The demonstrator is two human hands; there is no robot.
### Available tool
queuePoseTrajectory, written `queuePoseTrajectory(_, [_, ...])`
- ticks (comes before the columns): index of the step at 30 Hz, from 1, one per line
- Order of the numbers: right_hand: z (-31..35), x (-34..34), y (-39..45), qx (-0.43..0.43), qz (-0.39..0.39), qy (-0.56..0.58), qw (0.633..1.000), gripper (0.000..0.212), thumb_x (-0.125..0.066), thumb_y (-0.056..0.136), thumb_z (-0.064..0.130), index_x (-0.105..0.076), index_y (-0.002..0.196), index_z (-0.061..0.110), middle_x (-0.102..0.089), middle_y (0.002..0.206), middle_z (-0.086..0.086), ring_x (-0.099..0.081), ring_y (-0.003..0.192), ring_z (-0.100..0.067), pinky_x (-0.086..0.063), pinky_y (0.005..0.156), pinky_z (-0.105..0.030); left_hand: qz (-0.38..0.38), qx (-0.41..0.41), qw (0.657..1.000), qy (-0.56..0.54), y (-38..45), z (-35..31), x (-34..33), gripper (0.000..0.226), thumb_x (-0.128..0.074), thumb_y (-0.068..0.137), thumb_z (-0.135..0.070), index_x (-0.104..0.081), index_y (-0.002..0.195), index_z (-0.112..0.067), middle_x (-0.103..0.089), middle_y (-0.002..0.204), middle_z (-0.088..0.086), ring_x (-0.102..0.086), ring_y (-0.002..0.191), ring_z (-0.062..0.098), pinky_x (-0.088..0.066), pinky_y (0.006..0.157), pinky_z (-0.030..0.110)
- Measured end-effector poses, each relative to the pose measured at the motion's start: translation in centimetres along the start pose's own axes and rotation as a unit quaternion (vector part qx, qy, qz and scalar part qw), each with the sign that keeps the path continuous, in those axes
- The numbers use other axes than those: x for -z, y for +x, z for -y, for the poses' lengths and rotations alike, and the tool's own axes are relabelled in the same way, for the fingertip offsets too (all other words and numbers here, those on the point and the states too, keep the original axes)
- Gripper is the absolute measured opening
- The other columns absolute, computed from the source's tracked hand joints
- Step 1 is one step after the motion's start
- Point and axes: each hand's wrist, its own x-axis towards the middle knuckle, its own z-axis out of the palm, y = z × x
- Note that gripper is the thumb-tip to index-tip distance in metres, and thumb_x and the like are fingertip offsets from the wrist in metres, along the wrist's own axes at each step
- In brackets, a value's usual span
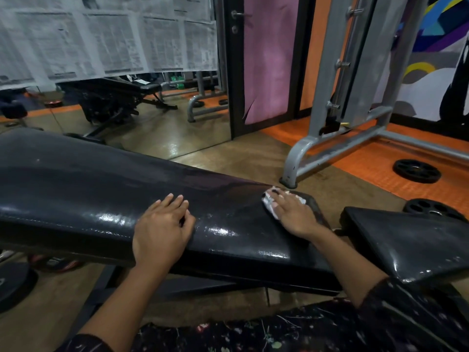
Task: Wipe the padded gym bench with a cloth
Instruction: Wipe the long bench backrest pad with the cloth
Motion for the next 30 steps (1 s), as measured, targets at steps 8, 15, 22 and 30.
queuePoseTrajectory(8, [-6.0, 0.9, -0.3, -0.106, -0.033, 0.159, 0.981, 0.043, -0.034, 0.102, 0.036, -0.04, 0.144, 0.028, -0.028, 0.157, 0.003, -0.022, 0.146, -0.017, -0.009, 0.118, -0.029, -0.003, -0.004, 1.0, 0.003, 0.0, -0.1, 0.0, 0.043, -0.039, 0.086, -0.03, -0.075, 0.098, -0.009, -0.071, 0.11, 0.007, -0.063, 0.113, 0.021, -0.043, 0.1, 0.035])
queuePoseTrajectory(15, [-0.1, 0.8, 1.1, 0.036, 0.02, 0.045, 0.998, 0.057, -0.024, 0.092, 0.059, -0.038, 0.143, 0.039, -0.029, 0.156, 0.011, -0.023, 0.146, -0.015, -0.018, 0.119, -0.04, -0.007, -0.006, 1.0, 0.006, 0.0, 0.1, 0.0, 0.044, -0.039, 0.087, -0.032, -0.075, 0.1, -0.01, -0.07, 0.112, 0.006, -0.061, 0.114, 0.019, -0.043, 0.1, 0.034])
queuePoseTrajectory(22, [-5.5, 1.8, 0.3, -0.062, -0.041, 0.275, 0.959, 0.038, -0.045, 0.101, 0.024, -0.049, 0.138, 0.014, -0.043, 0.143, 0.002, -0.033, 0.136, -0.01, -0.023, 0.101, -0.008, -0.018, -0.006, 1.0, 0.012, -0.1, 0.1, -0.1, 0.039, -0.042, 0.086, -0.029, -0.075, 0.099, -0.011, -0.071, 0.11, 0.005, -0.063, 0.112, 0.019, -0.043, 0.099, 0.033])
queuePoseTrajectory(30, [-4.8, 0.5, 3.1, -0.012, 0.012, 0.097, 0.995, 0.044, -0.039, 0.098, 0.046, -0.045, 0.141, 0.037, -0.036, 0.15, 0.015, -0.026, 0.141, -0.007, -0.013, 0.12, -0.034, -0.012, -0.001, 1.0, 0.008, 0.0, 0.0, 0.0, 0.041, -0.041, 0.086, -0.031, -0.076, 0.099, -0.013, -0.07, 0.111, 0.002, -0.063, 0.113, 0.016, -0.042, 0.101, 0.031])
